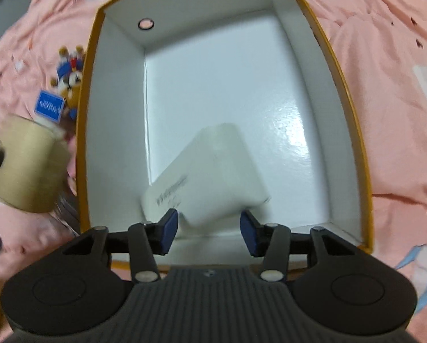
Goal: Organize objects
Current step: 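Lower the white box into the orange box with the right gripper while the left gripper grasps the gold cube, then open the right gripper to release the white box while the left gripper lifts the gold cube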
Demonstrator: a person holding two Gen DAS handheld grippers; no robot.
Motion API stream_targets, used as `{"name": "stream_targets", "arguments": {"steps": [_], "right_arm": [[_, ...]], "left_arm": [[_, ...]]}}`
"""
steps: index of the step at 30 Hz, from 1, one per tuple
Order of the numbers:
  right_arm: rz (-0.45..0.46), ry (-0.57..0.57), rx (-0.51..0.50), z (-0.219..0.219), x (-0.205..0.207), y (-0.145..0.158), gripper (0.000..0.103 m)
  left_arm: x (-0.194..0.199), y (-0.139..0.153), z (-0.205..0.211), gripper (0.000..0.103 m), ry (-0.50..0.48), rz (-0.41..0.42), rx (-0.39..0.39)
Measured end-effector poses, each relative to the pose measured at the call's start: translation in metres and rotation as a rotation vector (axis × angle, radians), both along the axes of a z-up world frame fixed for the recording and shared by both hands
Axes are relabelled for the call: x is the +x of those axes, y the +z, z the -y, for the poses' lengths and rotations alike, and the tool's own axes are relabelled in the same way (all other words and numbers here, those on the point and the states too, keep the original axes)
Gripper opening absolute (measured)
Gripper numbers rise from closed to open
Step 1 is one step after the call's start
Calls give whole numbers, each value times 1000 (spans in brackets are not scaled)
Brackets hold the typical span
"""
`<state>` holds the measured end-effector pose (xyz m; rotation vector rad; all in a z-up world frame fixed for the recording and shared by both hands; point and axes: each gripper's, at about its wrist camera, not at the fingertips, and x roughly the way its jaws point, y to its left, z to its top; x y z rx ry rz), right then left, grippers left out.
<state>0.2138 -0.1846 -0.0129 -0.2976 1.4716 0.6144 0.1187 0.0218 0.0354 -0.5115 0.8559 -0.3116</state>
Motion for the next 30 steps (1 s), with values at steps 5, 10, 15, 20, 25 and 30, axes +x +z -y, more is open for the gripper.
{"name": "stream_targets", "arguments": {"steps": [5,10,15,20,25,30], "right_arm": [[54,84,-45,-1,-2,12,52],[122,143,-22,-8,15,20,57],[150,159,-24,-23,31,1,67],[195,181,-25,-38,37,-24,67],[159,141,-50,-41,49,-44,64],[109,104,-55,-32,52,-46,62]], "left_arm": [[12,1,9,7,-32,12,3],[14,-6,4,12,-47,-28,24],[3,-23,-11,45,-42,-108,120],[-8,-53,-29,61,-22,-228,188],[-14,-83,-39,71,52,-317,126],[-10,-101,-43,71,87,-373,53]]}}
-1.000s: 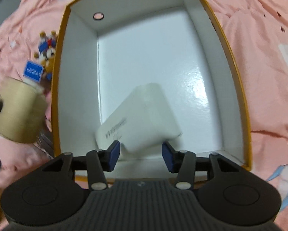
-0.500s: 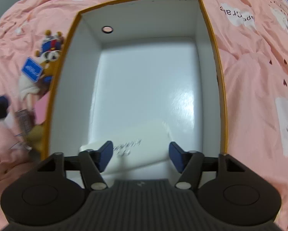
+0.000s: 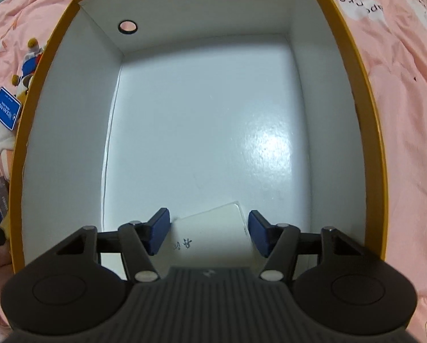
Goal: Organize objects
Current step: 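Open the right gripper to release the white box while the left gripper lifts the gold cube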
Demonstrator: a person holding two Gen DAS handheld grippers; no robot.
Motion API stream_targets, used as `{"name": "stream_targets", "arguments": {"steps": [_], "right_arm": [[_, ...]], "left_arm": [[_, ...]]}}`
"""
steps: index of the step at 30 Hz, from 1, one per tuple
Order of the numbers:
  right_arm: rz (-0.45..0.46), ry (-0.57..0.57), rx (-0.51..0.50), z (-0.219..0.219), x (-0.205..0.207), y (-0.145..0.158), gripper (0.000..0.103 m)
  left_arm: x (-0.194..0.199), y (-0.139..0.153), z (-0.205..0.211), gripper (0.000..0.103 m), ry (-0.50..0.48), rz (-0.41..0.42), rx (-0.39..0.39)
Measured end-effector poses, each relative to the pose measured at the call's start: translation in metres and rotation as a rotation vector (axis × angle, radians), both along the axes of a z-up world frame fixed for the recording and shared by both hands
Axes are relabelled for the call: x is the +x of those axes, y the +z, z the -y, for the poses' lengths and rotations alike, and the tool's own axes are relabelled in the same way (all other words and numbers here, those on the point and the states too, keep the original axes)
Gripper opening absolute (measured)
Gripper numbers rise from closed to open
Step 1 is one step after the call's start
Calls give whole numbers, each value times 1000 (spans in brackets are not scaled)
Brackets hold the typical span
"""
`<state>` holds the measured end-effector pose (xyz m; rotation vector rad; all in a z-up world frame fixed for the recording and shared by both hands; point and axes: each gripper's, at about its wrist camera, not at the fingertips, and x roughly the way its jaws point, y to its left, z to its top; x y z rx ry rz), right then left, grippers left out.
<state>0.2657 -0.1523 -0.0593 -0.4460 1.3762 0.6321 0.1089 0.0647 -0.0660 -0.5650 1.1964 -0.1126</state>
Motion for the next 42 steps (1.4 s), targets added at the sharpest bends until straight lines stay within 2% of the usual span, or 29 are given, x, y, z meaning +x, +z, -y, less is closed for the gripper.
{"name": "stream_targets", "arguments": {"steps": [4,7,8,11,13,17,23,24,27,30,33,38,42], "right_arm": [[-37,-9,-42,1,-2,0,62],[-77,28,-91,0,-6,1,62],[-95,58,-117,0,-9,0,62],[-77,178,-173,-3,-22,2,62],[-66,210,-203,-4,-27,0,61],[-14,235,-167,-3,-31,11,60],[39,225,-64,3,-31,35,68],[52,225,-53,3,-32,37,68],[71,224,-27,3,-29,39,68],[69,206,-9,14,-42,36,68],[71,194,8,22,-47,40,68],[101,195,47,28,-51,50,68],[144,200,100,29,-53,68,68]], "left_arm": [[1,1,2,71,-10,3,9],[0,4,7,72,-30,16,26],[-1,6,10,74,-48,26,44],[-4,14,25,80,-126,61,125],[-6,18,39,81,-180,82,196],[-9,18,58,85,-242,104,298],[-7,5,76,84,-285,69,367],[-6,3,78,78,-287,68,372],[-7,3,77,71,-277,69,367],[-12,8,74,70,-246,85,383],[-18,21,65,69,-222,123,362],[-30,59,56,69,-189,245,318],[-28,89,67,69,-217,359,299]]}}
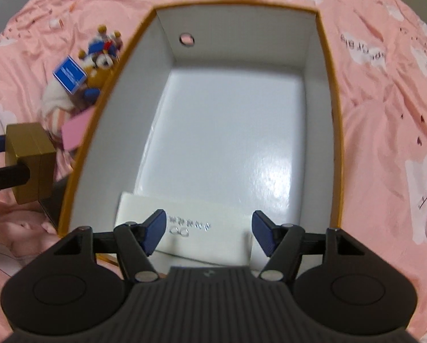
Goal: Organize objects
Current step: 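Open the right gripper to release the white box while the left gripper lifts the gold cube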
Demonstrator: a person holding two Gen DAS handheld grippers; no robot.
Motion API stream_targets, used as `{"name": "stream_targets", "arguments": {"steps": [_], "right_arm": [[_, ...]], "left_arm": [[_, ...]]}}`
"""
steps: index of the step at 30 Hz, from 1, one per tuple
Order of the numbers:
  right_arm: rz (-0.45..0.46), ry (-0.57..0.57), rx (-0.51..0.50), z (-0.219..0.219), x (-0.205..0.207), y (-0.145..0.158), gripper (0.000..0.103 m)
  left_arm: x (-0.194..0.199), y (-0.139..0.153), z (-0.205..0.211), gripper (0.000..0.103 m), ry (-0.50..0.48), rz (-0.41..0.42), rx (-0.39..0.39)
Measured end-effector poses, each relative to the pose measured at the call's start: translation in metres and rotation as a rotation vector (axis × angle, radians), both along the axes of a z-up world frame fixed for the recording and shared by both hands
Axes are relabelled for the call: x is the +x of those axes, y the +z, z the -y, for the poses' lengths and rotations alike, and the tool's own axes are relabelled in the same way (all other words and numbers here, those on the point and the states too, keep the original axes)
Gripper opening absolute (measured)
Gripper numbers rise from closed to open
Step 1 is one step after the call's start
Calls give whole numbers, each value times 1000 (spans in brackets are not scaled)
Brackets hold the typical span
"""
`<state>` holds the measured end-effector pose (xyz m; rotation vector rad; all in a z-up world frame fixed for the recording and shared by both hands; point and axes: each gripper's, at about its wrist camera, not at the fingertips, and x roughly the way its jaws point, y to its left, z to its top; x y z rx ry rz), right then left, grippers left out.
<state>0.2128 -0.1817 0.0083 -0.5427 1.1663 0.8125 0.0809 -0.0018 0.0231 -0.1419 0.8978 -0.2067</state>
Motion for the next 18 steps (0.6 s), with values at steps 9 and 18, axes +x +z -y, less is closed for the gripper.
{"name": "stream_targets", "arguments": {"steps": [9,18], "right_arm": [[246,-11,128,21,-9,47,64],[345,-235,195,74,20,59,54]], "left_arm": [[56,9,43,69,-170,14,-132],[107,-35,119,69,-352,-121,-142]]}}
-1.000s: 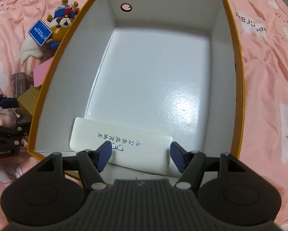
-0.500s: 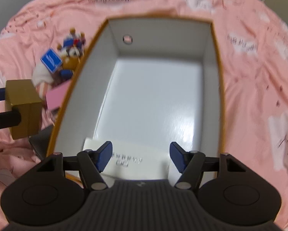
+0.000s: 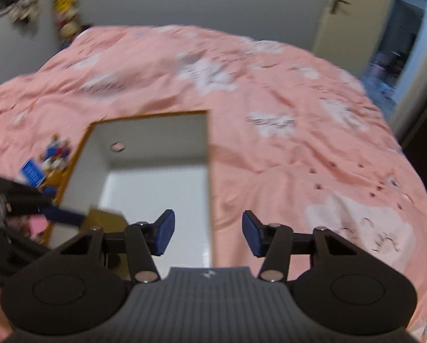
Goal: Organize objects
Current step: 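Open the right gripper to release the white box while the left gripper lifts the gold cube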
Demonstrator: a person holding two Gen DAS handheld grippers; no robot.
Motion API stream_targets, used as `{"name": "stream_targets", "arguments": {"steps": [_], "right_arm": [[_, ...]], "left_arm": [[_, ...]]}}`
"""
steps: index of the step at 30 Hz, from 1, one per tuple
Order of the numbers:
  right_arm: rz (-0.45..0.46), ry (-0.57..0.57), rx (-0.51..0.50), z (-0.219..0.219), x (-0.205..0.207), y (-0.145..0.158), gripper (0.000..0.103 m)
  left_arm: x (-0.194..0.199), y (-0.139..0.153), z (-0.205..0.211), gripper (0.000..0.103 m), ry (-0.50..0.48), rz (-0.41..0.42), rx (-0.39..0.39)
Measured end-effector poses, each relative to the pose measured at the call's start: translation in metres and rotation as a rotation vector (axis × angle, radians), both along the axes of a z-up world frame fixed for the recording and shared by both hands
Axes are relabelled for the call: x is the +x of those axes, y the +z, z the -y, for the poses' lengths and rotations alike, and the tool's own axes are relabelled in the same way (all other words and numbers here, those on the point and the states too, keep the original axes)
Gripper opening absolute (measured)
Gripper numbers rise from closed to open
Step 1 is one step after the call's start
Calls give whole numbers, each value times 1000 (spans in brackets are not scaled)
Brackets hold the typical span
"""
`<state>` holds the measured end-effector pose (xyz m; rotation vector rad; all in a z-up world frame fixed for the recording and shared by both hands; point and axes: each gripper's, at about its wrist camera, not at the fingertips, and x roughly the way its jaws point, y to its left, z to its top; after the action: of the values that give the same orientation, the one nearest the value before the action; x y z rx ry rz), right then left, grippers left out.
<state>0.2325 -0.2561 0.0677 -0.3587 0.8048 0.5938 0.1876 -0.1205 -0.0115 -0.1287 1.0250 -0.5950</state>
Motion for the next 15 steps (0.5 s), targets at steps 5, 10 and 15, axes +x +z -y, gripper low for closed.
{"name": "stream_targets", "arguments": {"steps": [5,10,15], "right_arm": [[-37,-35,53,15,14,-12,54],[-59,-39,52,18,25,-26,54],[-79,-35,54,20,30,-33,55]], "left_arm": [[12,-12,14,69,4,-26,-95],[22,-33,23,69,-23,-57,-99],[29,-43,24,70,-30,-73,-104]]}}
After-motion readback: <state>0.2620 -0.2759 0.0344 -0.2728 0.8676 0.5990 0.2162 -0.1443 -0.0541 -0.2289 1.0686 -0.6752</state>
